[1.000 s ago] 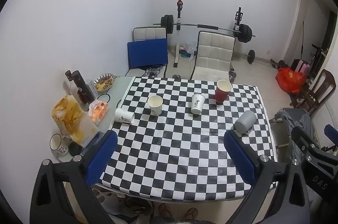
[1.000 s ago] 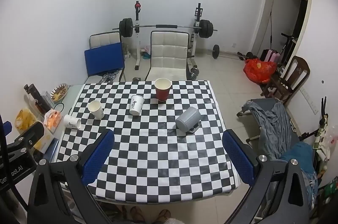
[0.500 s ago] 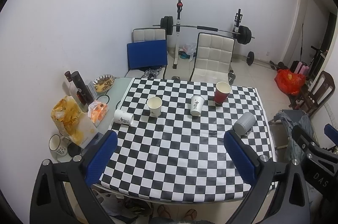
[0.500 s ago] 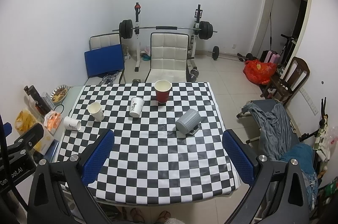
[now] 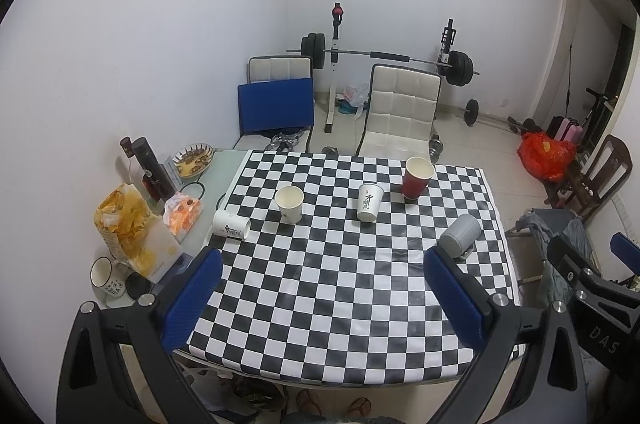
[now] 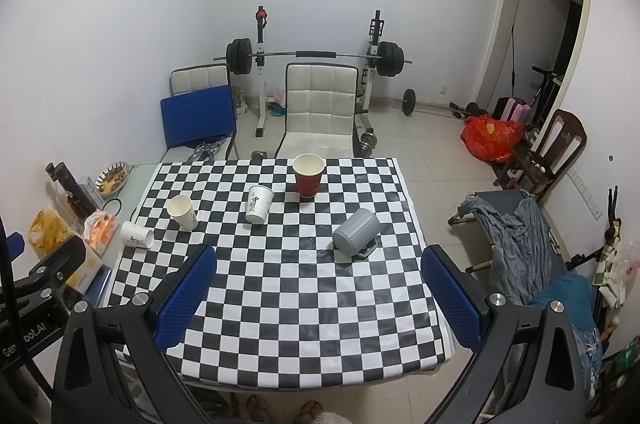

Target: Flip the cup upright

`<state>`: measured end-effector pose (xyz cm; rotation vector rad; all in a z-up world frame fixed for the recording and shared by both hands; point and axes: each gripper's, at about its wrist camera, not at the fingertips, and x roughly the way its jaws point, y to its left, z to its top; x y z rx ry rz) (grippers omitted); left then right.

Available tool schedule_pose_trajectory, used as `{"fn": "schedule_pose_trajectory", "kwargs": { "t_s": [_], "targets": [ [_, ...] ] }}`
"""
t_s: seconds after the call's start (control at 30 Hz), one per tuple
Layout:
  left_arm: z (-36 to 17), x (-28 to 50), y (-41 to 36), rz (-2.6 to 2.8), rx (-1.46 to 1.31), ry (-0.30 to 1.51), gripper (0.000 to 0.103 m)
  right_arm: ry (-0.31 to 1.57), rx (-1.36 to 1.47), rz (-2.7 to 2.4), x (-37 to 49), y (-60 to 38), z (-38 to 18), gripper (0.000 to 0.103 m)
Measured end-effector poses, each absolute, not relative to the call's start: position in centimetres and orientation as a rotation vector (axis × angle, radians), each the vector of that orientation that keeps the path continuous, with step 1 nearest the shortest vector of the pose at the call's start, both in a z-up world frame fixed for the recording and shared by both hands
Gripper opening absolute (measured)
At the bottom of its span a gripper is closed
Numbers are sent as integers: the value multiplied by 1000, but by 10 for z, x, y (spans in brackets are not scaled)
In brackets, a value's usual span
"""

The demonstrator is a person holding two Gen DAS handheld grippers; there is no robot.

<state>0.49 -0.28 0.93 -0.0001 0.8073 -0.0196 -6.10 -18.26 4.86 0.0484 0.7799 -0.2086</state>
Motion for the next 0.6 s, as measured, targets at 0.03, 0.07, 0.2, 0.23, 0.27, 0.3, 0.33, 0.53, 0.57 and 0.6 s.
{"fn": "schedule_pose_trajectory", "kwargs": {
  "t_s": [0.03, 0.07, 0.2, 0.23, 0.27, 0.3, 0.33, 0.53, 0.57, 0.6],
  "targets": [
    [9, 5, -3, -19, 0, 807, 103, 780, 48, -210, -60, -182, 48, 103],
    [9, 5, -3, -19, 1, 806, 103, 781, 48, -210, -60, -182, 48, 103],
    [12, 7, -7, -20, 2, 803, 103, 777, 49, -208, -59, -180, 51, 103],
    [14, 8, -8, -22, 3, 803, 103, 777, 50, -208, -59, -180, 51, 103],
    [14, 7, -8, -22, 2, 802, 103, 777, 51, -208, -59, -180, 51, 103],
    [14, 8, -8, -20, 3, 802, 103, 776, 51, -207, -59, -180, 52, 103],
    [14, 8, -8, -21, 2, 803, 103, 775, 50, -207, -59, -180, 52, 103],
    [15, 8, -10, -18, 3, 799, 103, 775, 51, -207, -59, -180, 53, 103],
    [15, 8, -9, -20, 2, 801, 103, 776, 50, -206, -59, -180, 53, 103],
    [17, 8, -11, -23, 3, 800, 103, 775, 52, -206, -60, -180, 53, 103]
  ]
}}
